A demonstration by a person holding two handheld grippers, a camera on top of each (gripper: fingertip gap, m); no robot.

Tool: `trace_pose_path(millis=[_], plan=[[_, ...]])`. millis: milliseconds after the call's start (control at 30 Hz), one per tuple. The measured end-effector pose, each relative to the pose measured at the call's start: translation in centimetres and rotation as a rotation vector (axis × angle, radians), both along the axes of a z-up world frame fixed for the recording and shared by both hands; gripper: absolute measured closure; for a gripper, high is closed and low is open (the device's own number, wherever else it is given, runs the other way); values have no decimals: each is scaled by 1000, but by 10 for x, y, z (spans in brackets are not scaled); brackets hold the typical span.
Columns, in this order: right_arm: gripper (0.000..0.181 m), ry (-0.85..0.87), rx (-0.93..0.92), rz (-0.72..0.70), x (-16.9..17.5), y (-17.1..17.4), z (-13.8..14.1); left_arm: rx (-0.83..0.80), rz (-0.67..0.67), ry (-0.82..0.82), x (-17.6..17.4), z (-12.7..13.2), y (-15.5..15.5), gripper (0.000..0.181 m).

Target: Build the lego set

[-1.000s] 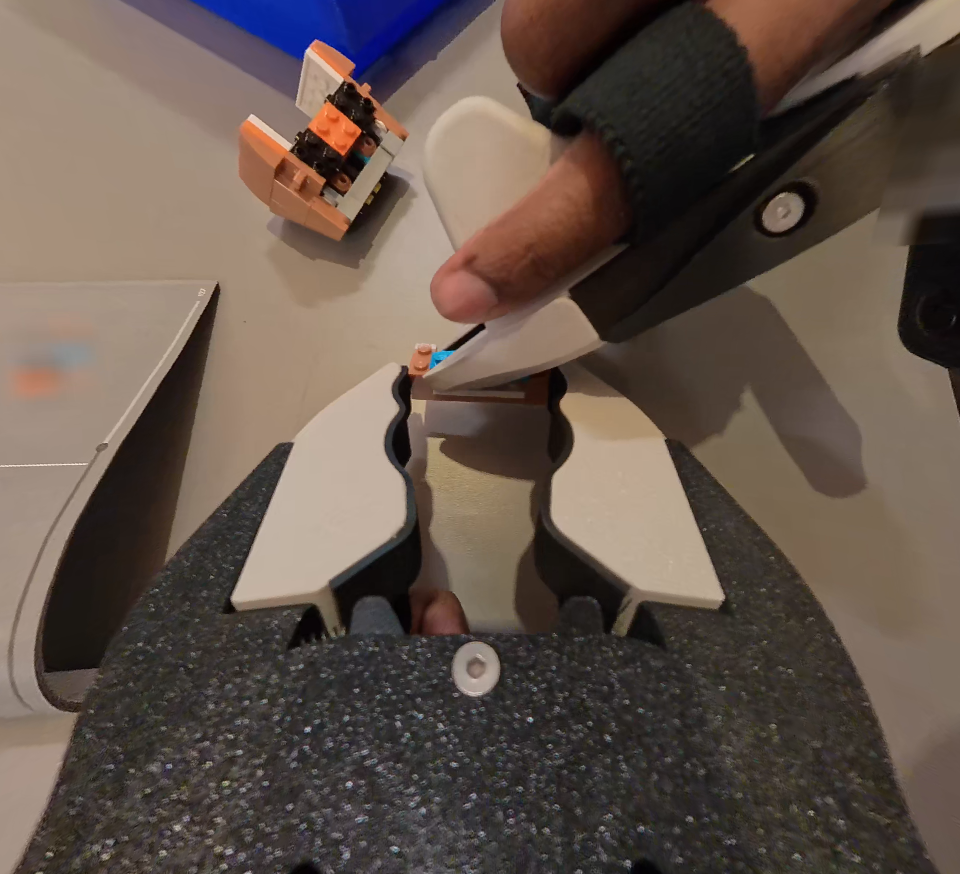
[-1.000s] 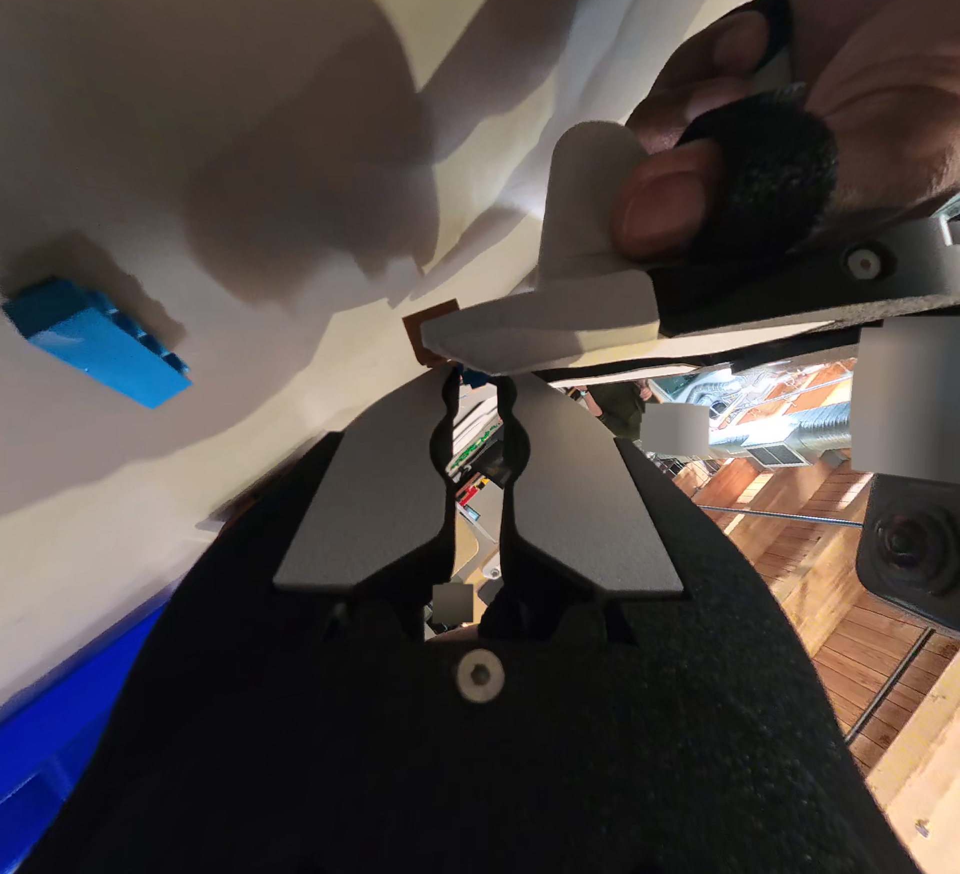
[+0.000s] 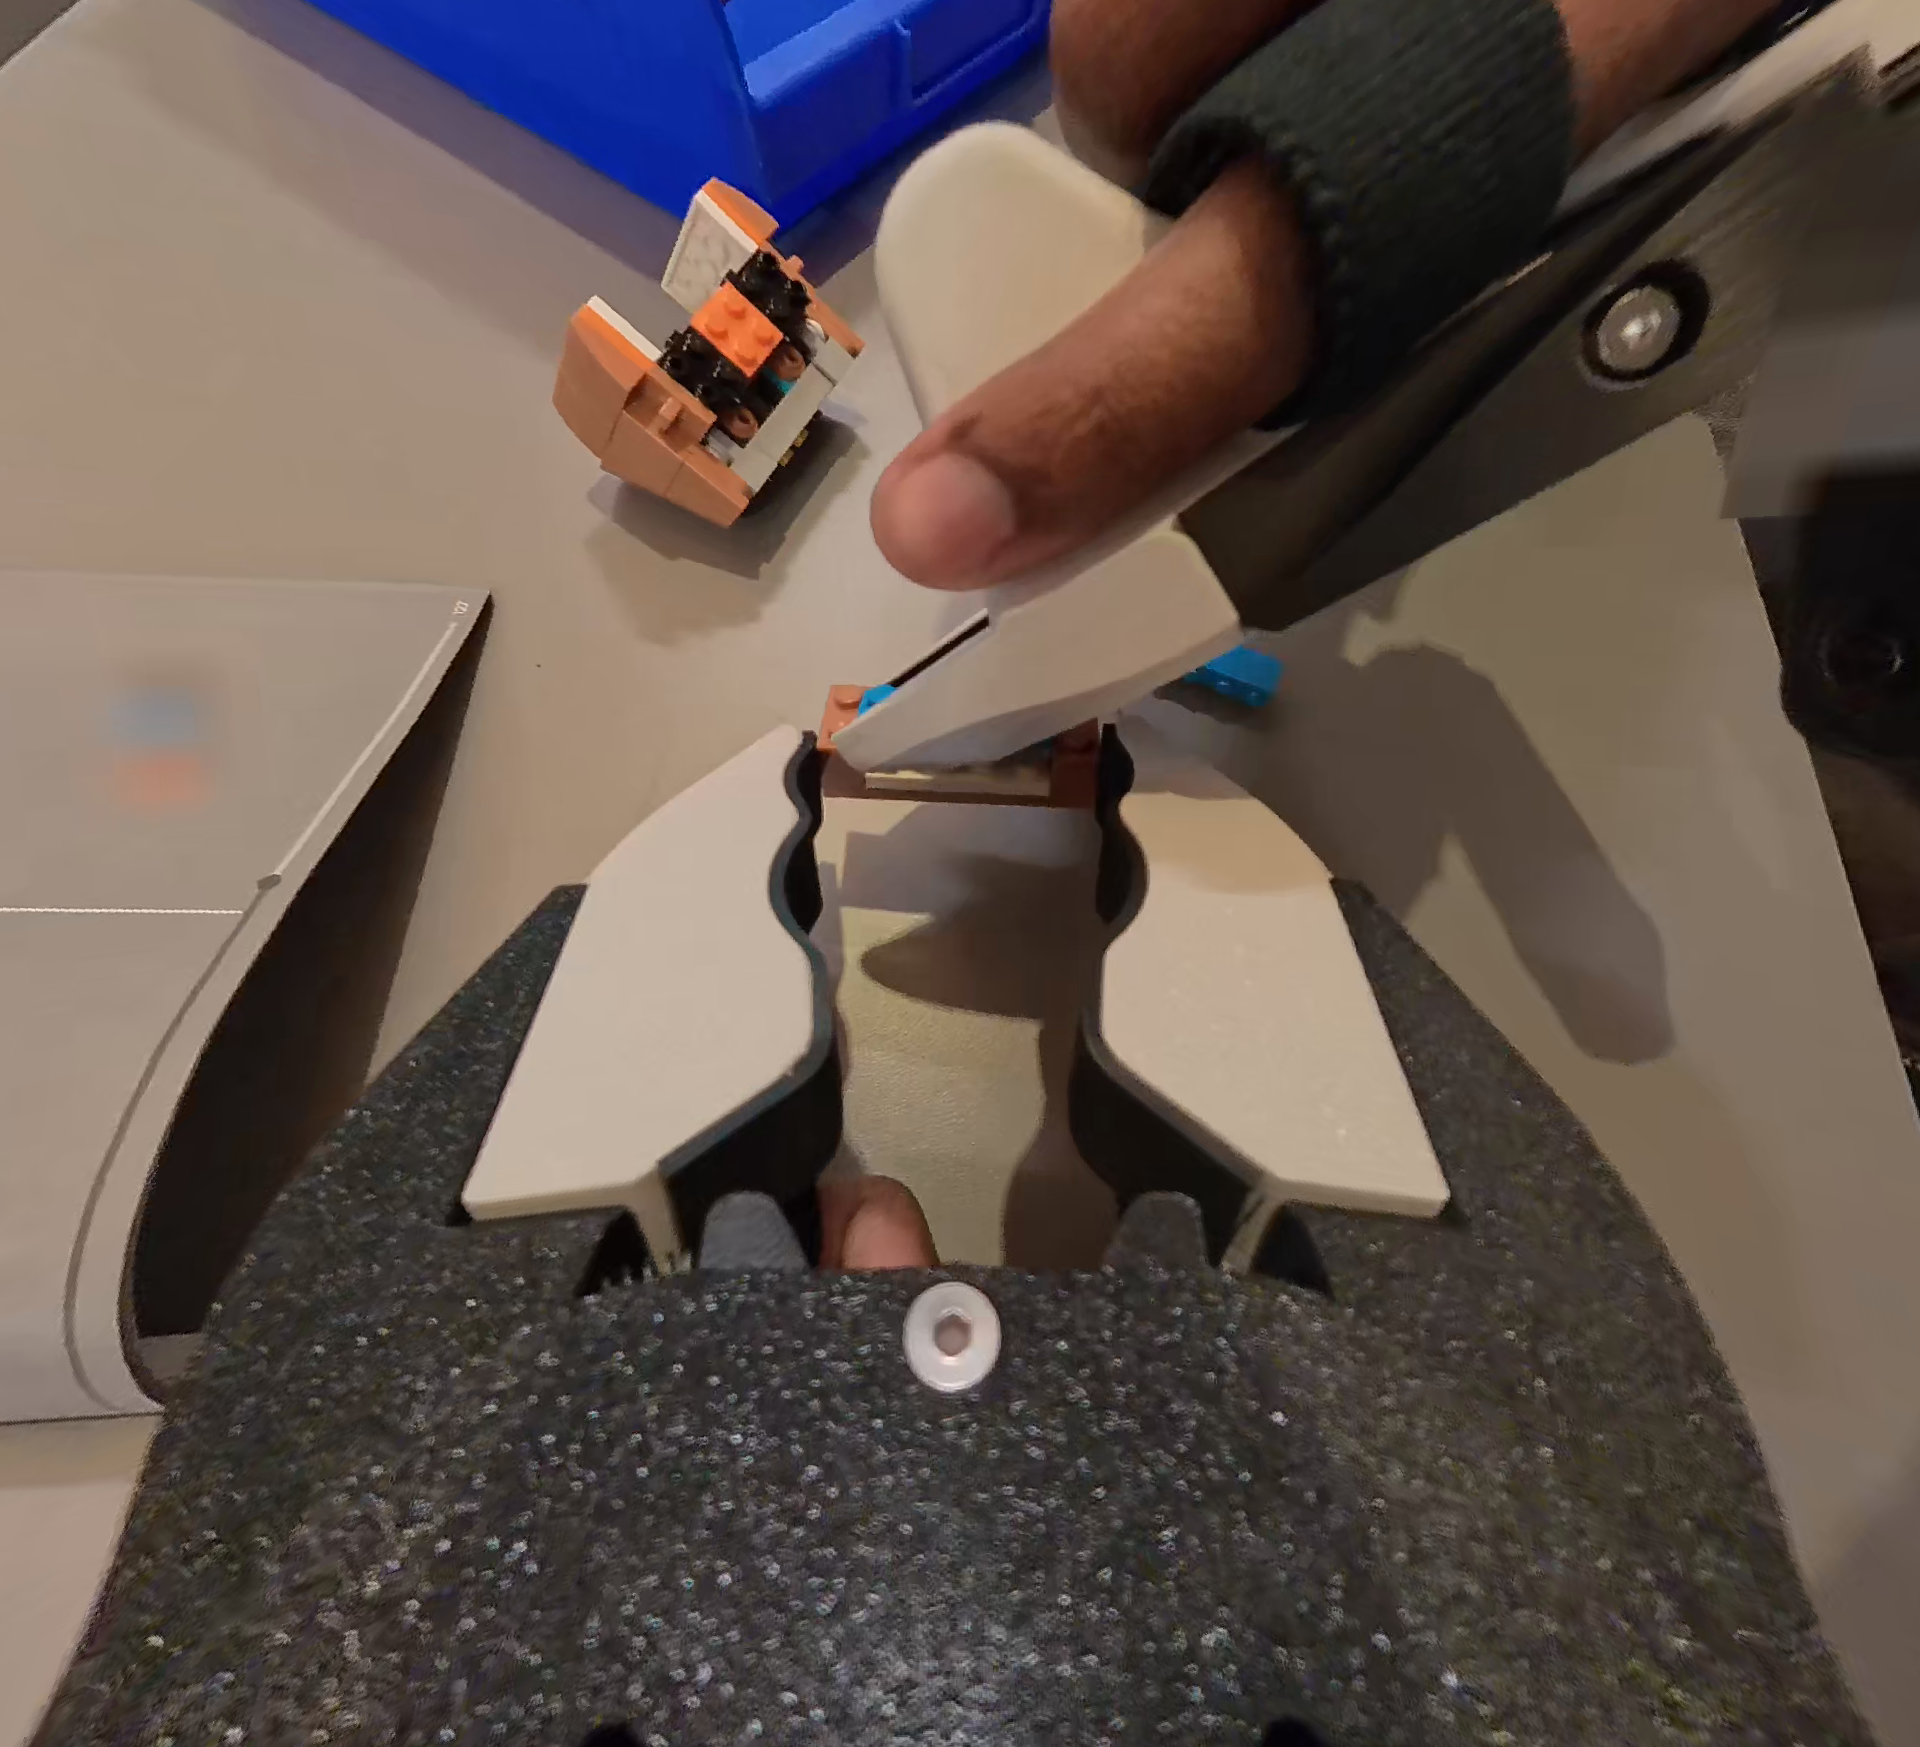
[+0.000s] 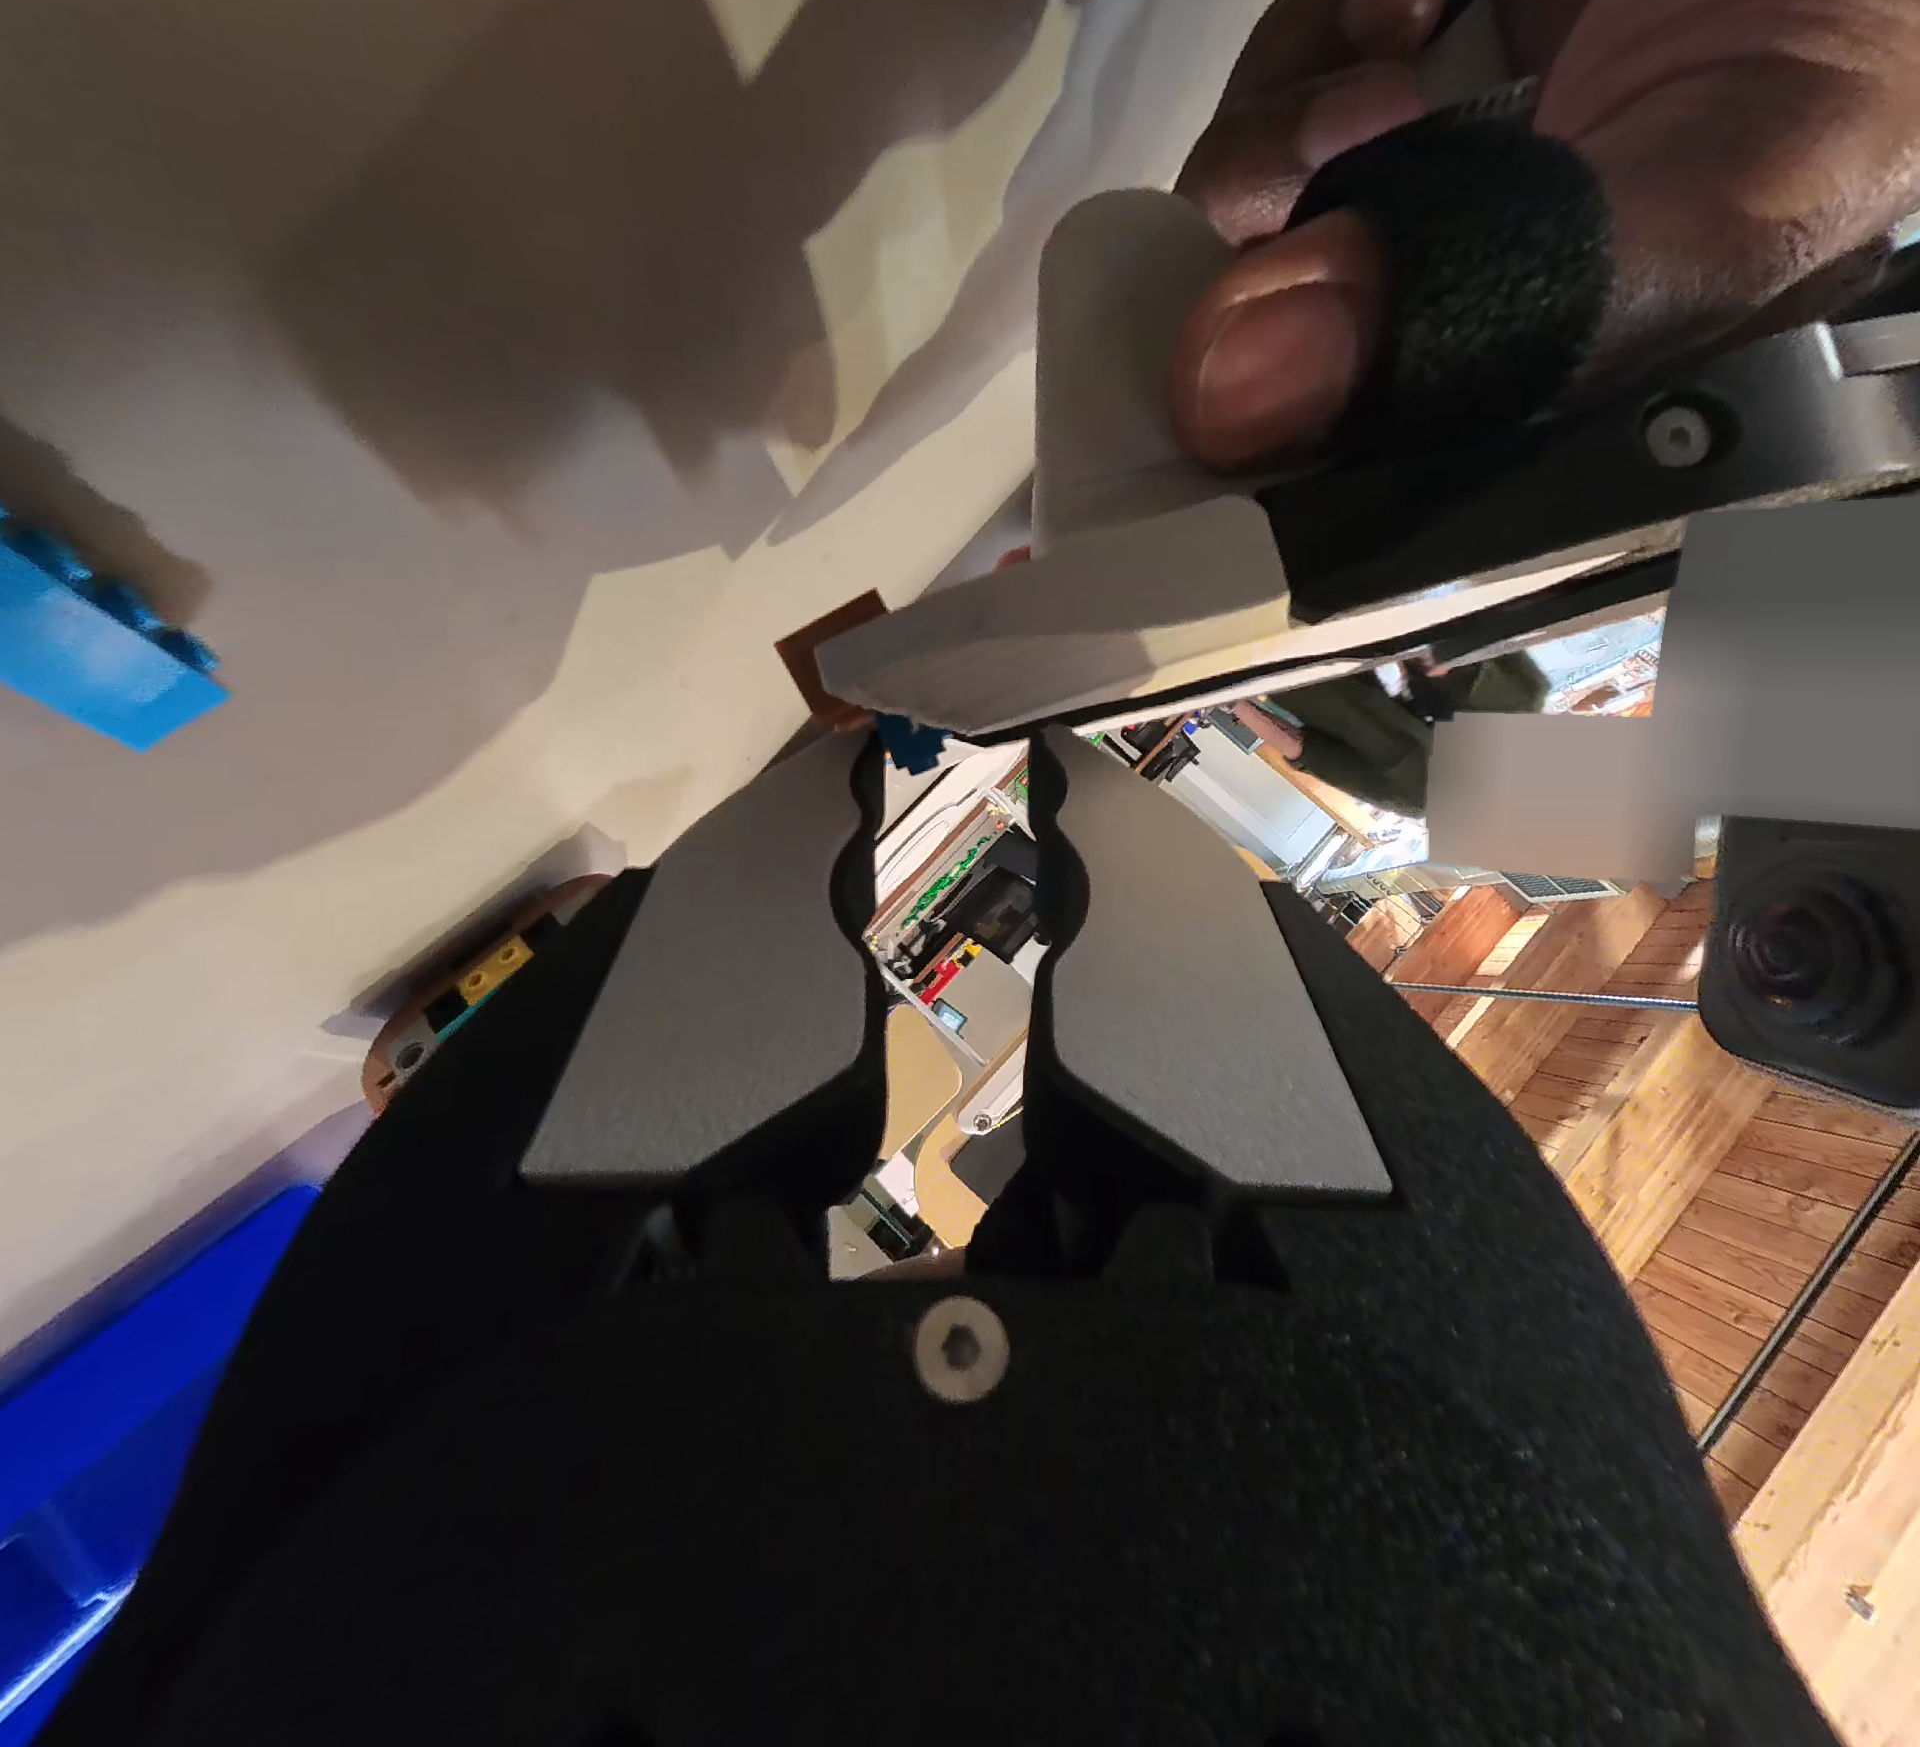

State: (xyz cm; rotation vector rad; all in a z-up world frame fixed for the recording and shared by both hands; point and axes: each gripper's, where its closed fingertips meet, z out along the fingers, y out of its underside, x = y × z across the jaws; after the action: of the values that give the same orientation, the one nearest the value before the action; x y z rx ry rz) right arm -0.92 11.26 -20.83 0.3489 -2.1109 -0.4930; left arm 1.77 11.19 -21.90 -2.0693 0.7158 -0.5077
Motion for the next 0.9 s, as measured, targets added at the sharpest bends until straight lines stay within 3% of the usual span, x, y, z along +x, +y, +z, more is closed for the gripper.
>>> trace_pose_path(millis=[667,767,900], plan=[[153,92,-49,-98,-9,19,11,20,-3,-57,1,5,1,130],[153,143,-156,-136,-9,29,17,33,1,-65,-1,7,2,130],[153,294,-442,-109,-4,35,27,50,6,-71,-4,11,3,130]])
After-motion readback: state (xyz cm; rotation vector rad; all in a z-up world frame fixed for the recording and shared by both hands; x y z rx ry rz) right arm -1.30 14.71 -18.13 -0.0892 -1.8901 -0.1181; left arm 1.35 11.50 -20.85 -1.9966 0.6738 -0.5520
